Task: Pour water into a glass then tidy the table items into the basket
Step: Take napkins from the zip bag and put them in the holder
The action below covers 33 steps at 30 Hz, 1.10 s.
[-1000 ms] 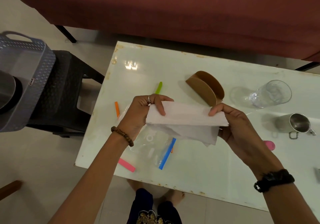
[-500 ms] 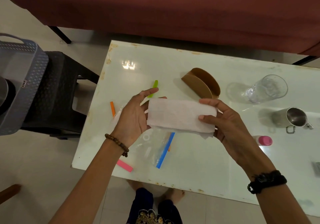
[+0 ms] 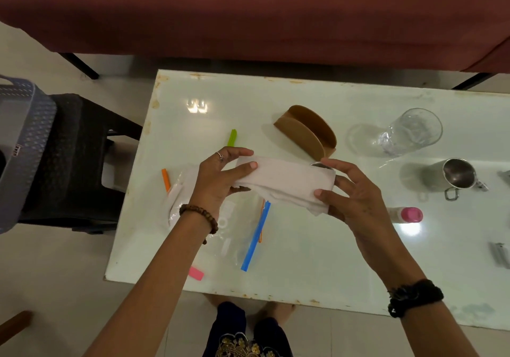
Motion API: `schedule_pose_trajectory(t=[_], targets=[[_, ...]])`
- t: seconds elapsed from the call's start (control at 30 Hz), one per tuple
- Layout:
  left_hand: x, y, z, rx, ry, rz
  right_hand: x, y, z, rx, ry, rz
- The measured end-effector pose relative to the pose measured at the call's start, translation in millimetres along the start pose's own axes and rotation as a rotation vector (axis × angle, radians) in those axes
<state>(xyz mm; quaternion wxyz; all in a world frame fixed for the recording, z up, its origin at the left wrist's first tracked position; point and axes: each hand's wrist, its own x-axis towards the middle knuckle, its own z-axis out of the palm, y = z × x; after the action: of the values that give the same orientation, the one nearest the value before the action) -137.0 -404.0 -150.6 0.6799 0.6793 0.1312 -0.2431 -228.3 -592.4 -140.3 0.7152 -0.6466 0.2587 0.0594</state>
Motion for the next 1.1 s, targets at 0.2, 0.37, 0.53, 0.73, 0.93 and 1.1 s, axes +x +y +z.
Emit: schedule_pose_trajectory(t=[0.2,0.37,0.53,0.73,0.93,1.1], targets=[[-3,-2,14,0.283,-0.179,0.167,-6,-4,-7,0.096,-0.013,0.063],[-15,-6,33,0.403,-0.494,0.299,-11,-7,-12,0.151,-0.052,0.072],[-16,-11,41,0.276,-0.472,0.262,-12,-10,-13,0.212,-0.022,0.065],[-18,-11,48,0.226,-0.422,0.295,-11,-16,-12,0.282,-0.012,0.062],[-18,-12,52,0.204,-0.389,0.268,-12,-10,-8,0.158,-0.031,0.027],[-19,-8,47,0.020,-0.352,0.176,-9,-8,-12,-0.022,0.040,0.050]])
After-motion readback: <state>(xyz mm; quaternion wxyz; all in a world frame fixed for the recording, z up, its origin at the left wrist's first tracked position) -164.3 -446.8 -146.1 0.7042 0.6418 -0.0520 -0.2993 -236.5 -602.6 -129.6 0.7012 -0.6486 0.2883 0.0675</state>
